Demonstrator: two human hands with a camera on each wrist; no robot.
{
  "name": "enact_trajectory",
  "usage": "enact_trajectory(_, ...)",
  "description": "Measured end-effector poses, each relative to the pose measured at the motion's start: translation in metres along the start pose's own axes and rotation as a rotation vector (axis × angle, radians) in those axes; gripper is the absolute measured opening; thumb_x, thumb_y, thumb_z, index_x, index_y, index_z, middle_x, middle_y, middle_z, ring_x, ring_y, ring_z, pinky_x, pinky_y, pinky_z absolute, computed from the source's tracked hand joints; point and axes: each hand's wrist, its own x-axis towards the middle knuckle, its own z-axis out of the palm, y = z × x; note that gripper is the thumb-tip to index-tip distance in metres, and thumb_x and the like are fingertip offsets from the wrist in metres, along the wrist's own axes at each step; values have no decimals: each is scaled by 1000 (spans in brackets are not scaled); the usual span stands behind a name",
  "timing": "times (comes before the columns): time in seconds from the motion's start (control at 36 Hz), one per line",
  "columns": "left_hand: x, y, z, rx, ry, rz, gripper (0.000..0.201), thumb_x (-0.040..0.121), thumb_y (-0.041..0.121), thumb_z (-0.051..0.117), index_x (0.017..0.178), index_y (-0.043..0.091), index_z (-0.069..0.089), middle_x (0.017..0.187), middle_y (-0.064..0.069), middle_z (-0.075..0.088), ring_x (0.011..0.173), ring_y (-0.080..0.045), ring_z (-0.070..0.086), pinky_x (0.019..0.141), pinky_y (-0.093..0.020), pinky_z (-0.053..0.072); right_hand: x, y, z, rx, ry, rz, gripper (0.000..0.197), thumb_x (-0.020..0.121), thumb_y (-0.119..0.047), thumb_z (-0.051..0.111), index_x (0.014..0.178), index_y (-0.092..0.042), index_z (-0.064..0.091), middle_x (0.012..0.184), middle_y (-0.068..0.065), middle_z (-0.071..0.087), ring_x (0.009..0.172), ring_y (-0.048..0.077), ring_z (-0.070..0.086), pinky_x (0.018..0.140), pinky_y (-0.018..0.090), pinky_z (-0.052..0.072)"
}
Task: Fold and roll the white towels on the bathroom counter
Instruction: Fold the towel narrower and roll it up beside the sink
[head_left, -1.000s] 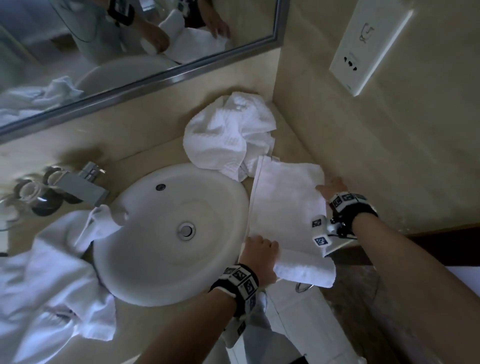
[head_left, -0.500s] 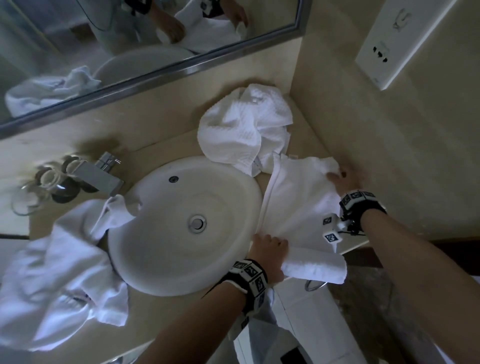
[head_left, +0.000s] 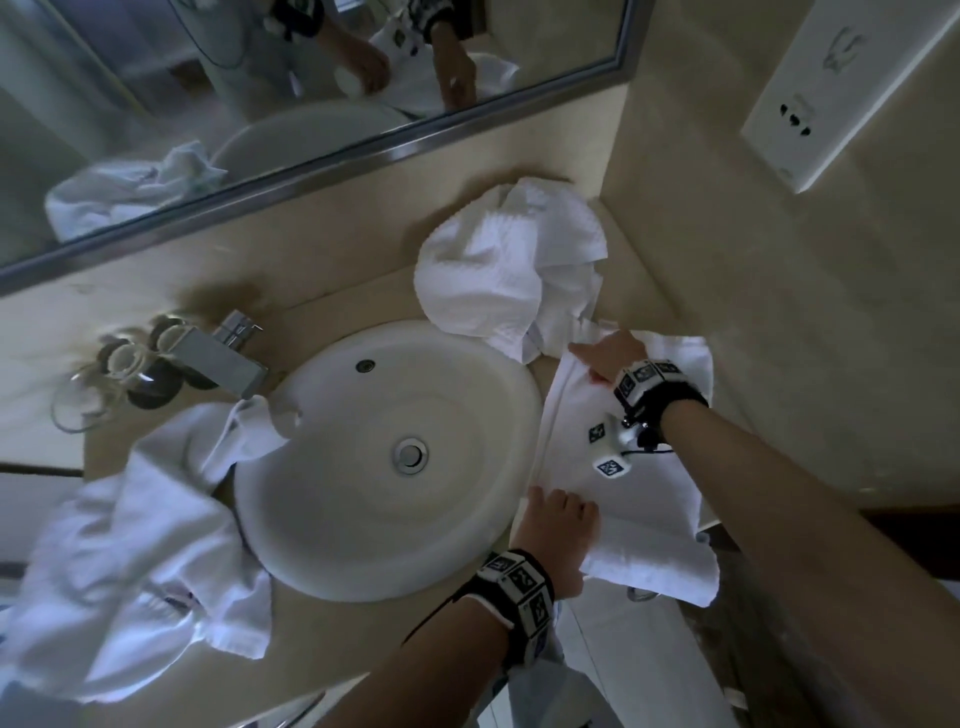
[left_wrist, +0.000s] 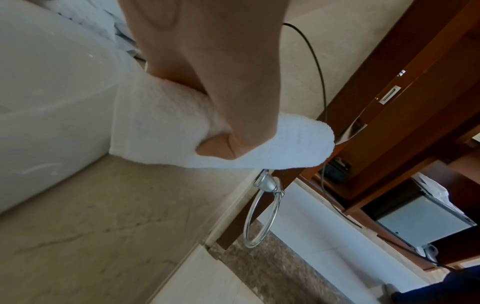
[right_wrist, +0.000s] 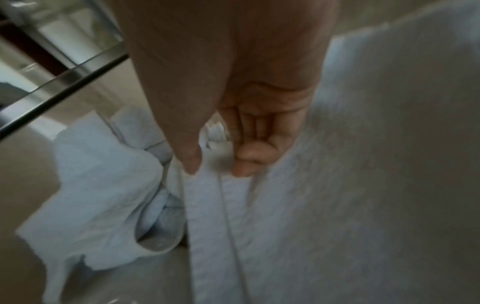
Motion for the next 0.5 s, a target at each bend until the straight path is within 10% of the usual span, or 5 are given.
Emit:
enact_trajectory(0.06, 1, 0, 2, 2, -11, 2, 65, 65, 36, 74, 116, 8, 44, 107, -13, 53, 97, -31, 50, 96, -54, 35, 0, -6, 8, 121, 44, 69, 54, 81, -60, 58, 114, -18, 54, 77, 6, 73, 56, 15, 64, 50, 19, 43)
enact_trajectory(0.14, 0, 0, 4, 8, -4, 11, 65, 67, 32, 73, 117, 6, 42, 110, -14, 52, 100, -32, 50, 98, -55, 34, 1, -8, 15, 87, 133, 107, 69, 78, -72, 50, 98, -6, 54, 88, 13, 68, 77, 27, 69, 67, 33, 57)
enact_trajectory(0.25, -2, -1, 2, 18, -4, 18, 62, 67, 27, 72, 118, 5, 43, 110, -15, 52, 100, -32, 50, 98, -54, 34, 6, -10, 13, 140, 153, 42, 33, 88, -32, 53, 90, 1, 57, 91, 19, 71, 77, 29, 70, 60, 32, 56)
enact_trajectory(0.36, -1, -2, -1, 26, -21, 34, 62, 66, 26, 73, 117, 6, 44, 107, -14, 54, 97, -31, 51, 97, -52, 35, 1, -16, 4, 171, 251, -30, 29, 88, -28, 54, 73, -4, 58, 68, 14, 68, 57, 25, 68, 42, 20, 42)
enact_trajectory(0.5, -4, -6, -4, 3, -16, 33, 58, 66, 27, 71, 114, 7, 44, 106, -13, 53, 96, -31, 51, 94, -51, 37, 1, -26, 8, 323, 140, -108, 34, 90, -15, 54, 56, -8, 51, 58, 13, 63, 47, 13, 64, 57, 35, 56)
